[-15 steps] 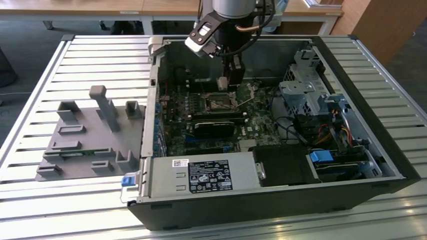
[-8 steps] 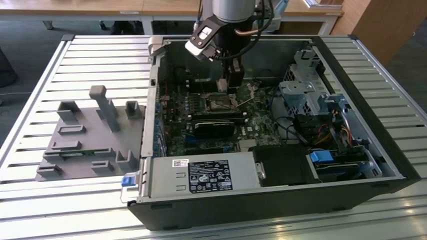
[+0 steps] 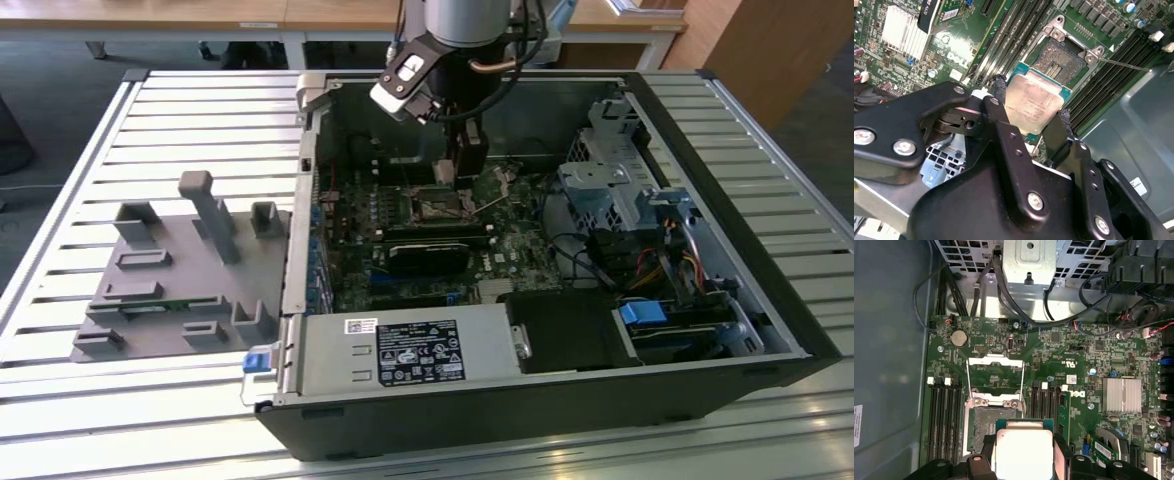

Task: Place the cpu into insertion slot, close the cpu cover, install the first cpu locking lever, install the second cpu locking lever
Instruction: 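Place the cpu into insertion slot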

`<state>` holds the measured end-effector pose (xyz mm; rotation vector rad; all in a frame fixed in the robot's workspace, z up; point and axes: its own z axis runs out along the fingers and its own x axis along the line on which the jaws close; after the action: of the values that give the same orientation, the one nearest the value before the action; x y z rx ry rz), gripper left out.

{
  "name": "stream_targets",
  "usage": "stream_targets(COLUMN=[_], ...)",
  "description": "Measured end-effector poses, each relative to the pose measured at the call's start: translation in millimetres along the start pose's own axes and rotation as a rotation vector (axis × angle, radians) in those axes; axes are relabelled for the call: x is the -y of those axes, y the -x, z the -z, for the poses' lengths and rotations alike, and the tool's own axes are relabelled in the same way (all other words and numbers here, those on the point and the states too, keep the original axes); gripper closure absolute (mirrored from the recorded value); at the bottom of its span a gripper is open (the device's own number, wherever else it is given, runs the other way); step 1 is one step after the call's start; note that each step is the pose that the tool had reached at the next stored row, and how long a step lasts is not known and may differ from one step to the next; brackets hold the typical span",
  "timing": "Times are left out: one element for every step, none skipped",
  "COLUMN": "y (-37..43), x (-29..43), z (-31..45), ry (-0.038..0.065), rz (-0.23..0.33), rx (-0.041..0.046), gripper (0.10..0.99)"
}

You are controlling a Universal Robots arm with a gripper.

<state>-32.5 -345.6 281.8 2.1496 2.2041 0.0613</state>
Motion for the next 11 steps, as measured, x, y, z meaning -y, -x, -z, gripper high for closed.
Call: stream_targets(y=[0.0,0.0,-0.1,0.0,0.0,-0.1,0.0,0.0,-0.1,-0.1,-0.1], x=[0.0,0.0,0.0,0.1,0.1,0.1,0.1,0.2,0.2,0.2,0.2], z=[-0.2,-0.4,-0.6,-0.8,-1.1,-1.3,-1.5,-1.8,-2.1,-2.4,-2.7], ry=[0.000,0.000,0.000,0.000,0.000,0.000,0.000,0.000,0.000,0.000,0.000], rz=[0.000,0.000,0.000,0.000,0.000,0.000,0.000,0.000,0.000,0.000,0.000], rx=[0.0010,0.0020,0.0031,0.0035,0.0039,0.0044,0.0049,0.0053,0.0055,0.0057,0.0058], gripper=[0.545,0.545,0.545,0.545,0.545,0.545,0.545,0.545,0.545,0.545,0.545])
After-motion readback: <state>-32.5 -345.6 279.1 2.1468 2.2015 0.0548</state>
